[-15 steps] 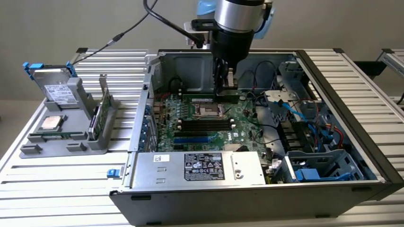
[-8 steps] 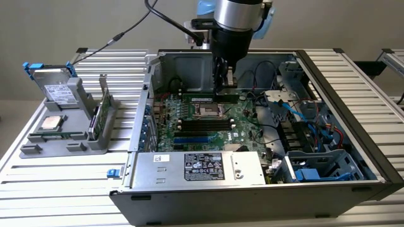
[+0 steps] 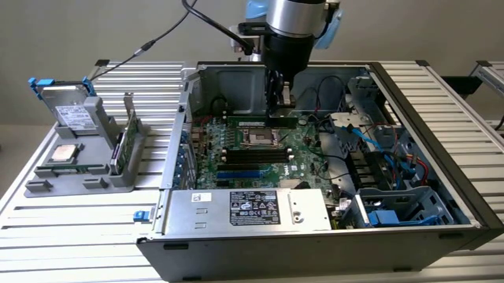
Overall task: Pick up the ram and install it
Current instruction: 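Pick up the ram and move it above insertion slot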
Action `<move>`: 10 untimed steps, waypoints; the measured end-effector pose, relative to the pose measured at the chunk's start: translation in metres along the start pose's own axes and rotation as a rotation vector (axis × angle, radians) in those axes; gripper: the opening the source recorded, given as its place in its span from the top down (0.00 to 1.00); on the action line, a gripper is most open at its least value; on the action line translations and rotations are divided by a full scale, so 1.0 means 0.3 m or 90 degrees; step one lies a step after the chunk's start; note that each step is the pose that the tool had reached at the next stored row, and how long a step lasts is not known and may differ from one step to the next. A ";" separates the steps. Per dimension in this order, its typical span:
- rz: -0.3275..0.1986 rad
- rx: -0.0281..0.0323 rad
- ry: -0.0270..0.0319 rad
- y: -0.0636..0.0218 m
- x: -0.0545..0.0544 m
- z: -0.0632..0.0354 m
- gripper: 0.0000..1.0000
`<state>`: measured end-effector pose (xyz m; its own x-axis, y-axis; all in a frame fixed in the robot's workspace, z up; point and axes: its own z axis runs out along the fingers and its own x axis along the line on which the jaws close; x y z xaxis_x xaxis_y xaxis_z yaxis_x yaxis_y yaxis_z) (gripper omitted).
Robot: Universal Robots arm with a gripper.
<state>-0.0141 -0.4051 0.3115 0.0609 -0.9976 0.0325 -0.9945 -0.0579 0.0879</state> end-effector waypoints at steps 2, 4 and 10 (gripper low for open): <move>0.000 0.0001 0.0000 0.004 -0.002 0.000 0.87; 0.000 0.0003 0.0000 0.010 -0.005 0.001 0.87; 0.001 0.0070 0.0026 0.013 -0.009 0.002 0.87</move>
<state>-0.0181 -0.4026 0.3111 0.0604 -0.9975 0.0367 -0.9954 -0.0574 0.0768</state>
